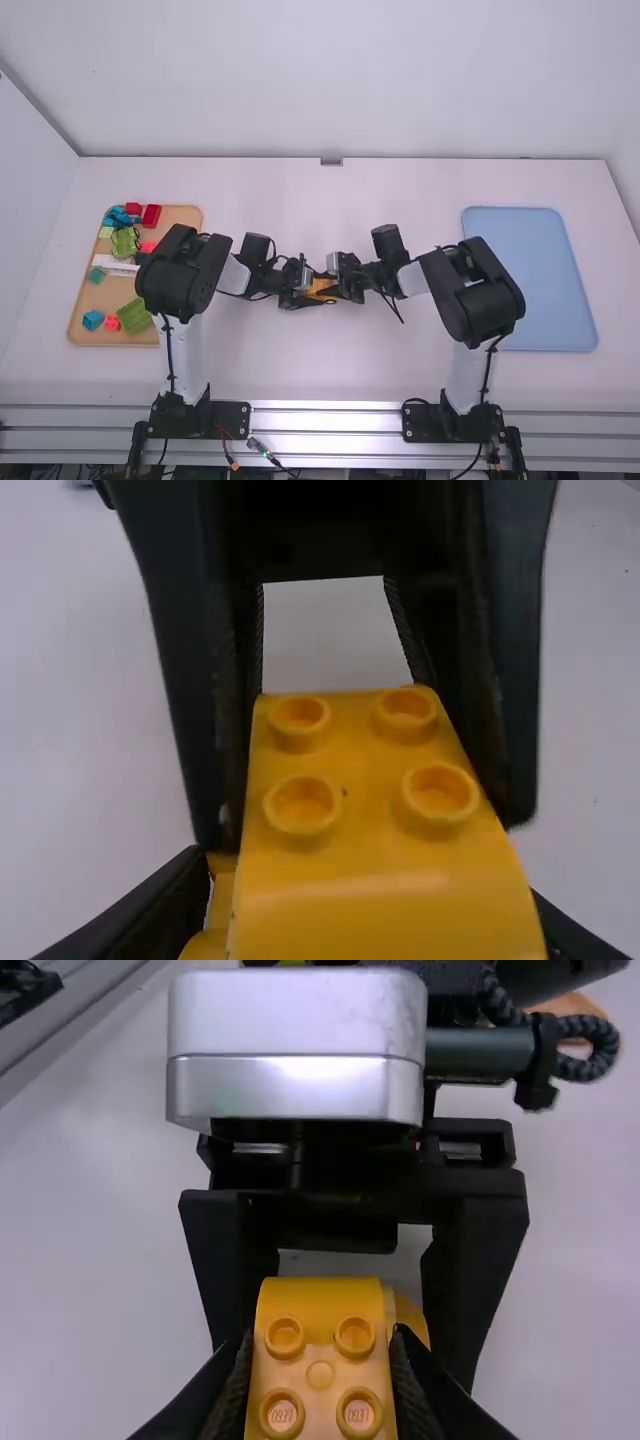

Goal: Assemble lego blocks to make yellow taxi

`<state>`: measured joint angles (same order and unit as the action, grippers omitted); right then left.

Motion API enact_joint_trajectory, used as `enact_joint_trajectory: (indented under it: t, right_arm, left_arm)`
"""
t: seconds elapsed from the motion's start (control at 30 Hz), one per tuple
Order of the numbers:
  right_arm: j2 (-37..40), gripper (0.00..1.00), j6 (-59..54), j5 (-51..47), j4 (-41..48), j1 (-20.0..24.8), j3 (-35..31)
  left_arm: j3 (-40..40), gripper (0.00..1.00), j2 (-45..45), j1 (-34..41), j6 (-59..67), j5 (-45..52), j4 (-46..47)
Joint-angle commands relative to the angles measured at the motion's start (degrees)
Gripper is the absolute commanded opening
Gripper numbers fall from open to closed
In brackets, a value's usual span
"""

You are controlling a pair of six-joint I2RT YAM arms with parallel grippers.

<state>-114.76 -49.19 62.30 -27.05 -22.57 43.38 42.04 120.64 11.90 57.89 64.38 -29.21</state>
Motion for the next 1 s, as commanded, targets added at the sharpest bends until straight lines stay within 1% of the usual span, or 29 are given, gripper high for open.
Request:
enact_joint_trajectory:
  t: [0.0,0.1,0.33,0.4,0.47,0.67,0.7,0.73,0.77,0.83,0.97]
  right_arm:
    - [-1.07,0.0,2.34,-4.07,0.31,-1.25,1.49]
    - [-1.09,0.0,2.38,-5.51,1.7,-1.6,2.08]
    - [-1.09,0.0,2.27,-6.14,1.81,-1.46,1.99]
    - [-1.09,0.0,2.95,-8.81,2.19,-1.53,1.99]
    - [-1.44,0.0,2.8,-9.05,2.25,-1.55,1.99]
    - [-5.79,0.0,2.89,-6.64,0.72,-1.53,2.82]
    - [-6.45,0.0,2.67,-4.79,1.09,-1.4,3.17]
    - [-7.17,0.0,0.17,-0.55,2.34,-0.9,3.74]
    - [-7.17,0.0,0.17,-0.55,2.34,-0.9,3.74]
    - [-7.04,0.0,-1.81,2.51,3.58,-0.17,4.07]
    - [-6.71,0.0,-1.66,2.86,3.87,1.36,3.98]
  left_arm:
    - [-0.48,0.5,0.48,0.04,0.5,0.74,0.22]
    - [-0.48,0.5,0.48,-0.26,0.46,0.72,0.22]
    - [-0.48,0.49,0.48,-0.26,0.48,0.74,0.2]
    - [-0.48,0.49,0.48,-0.26,0.48,0.74,0.22]
    - [-0.48,0.49,0.48,-0.2,0.48,0.74,0.24]
    - [-0.48,0.47,0.48,-0.28,0.48,0.74,0.22]
    - [-0.48,0.46,0.48,-0.26,0.46,0.72,0.24]
    - [-0.48,0.46,0.48,-0.28,0.44,0.7,0.26]
    - [-0.48,0.46,0.48,-0.28,0.44,0.7,0.26]
    - [-0.48,0.45,0.48,-0.26,0.46,0.72,0.26]
    - [-0.48,0.44,0.48,-0.26,0.44,0.66,0.22]
